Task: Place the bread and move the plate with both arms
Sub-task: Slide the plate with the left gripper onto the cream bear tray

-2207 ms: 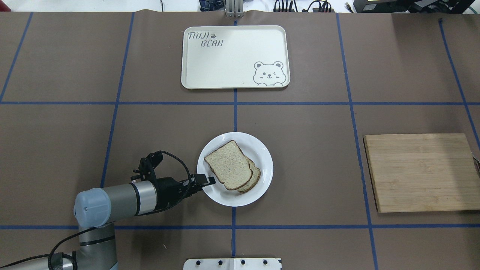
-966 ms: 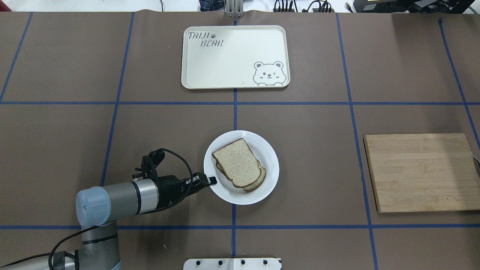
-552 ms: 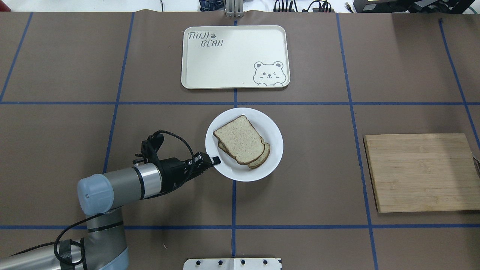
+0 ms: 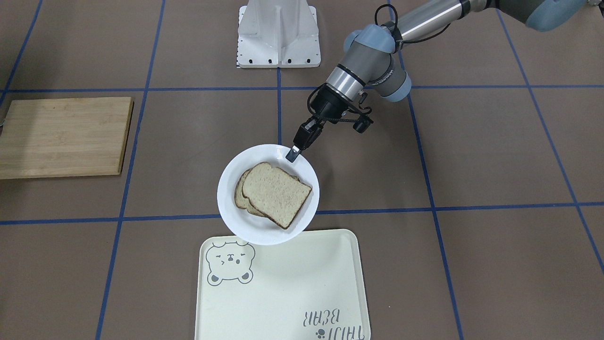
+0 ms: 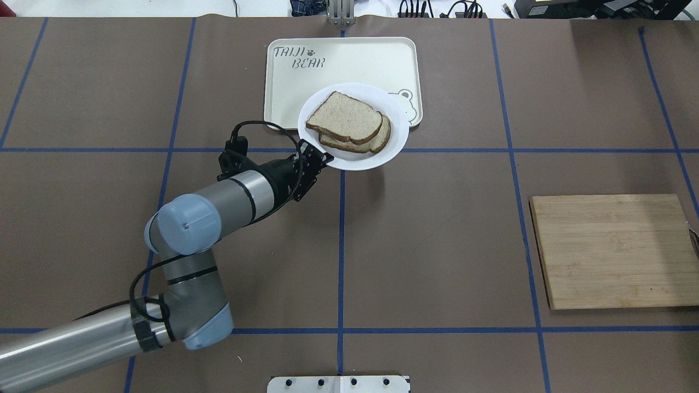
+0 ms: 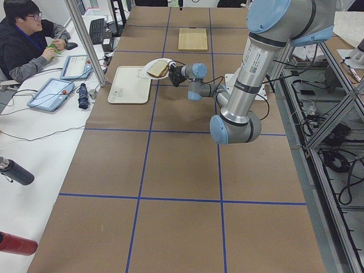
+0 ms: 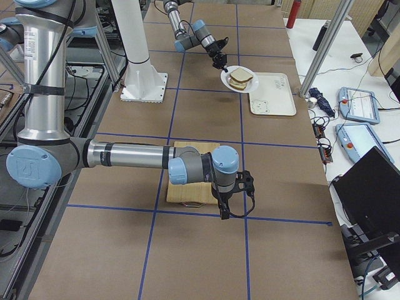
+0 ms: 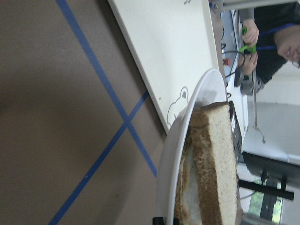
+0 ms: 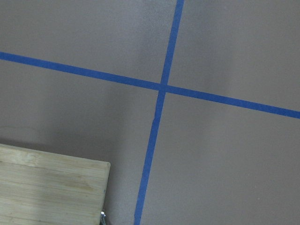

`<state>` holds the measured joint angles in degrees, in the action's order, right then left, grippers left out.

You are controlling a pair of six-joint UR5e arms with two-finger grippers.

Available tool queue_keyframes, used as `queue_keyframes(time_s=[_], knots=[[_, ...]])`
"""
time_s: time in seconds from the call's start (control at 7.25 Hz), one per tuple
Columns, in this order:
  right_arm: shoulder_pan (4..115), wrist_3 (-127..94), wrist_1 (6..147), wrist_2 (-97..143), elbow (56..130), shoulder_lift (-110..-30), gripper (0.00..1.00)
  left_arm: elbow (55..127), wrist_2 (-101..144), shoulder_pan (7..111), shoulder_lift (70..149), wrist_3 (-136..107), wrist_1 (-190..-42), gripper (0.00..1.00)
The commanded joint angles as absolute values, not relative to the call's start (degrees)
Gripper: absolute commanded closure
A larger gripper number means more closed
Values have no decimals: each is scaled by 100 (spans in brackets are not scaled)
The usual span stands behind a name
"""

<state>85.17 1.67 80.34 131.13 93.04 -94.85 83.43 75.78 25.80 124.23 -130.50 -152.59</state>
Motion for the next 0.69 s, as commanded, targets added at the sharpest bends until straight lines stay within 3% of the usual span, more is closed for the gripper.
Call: queue_keyframes(time_s=[0.0, 0.55], knots=[[8517, 167, 8042, 13113, 9290, -9457, 0, 7266, 7086, 2995, 13198, -13971, -14818, 100], [8508, 176, 8033, 13104, 9054, -9230, 0, 5488, 6865, 3146, 14183, -14247, -14836, 100]])
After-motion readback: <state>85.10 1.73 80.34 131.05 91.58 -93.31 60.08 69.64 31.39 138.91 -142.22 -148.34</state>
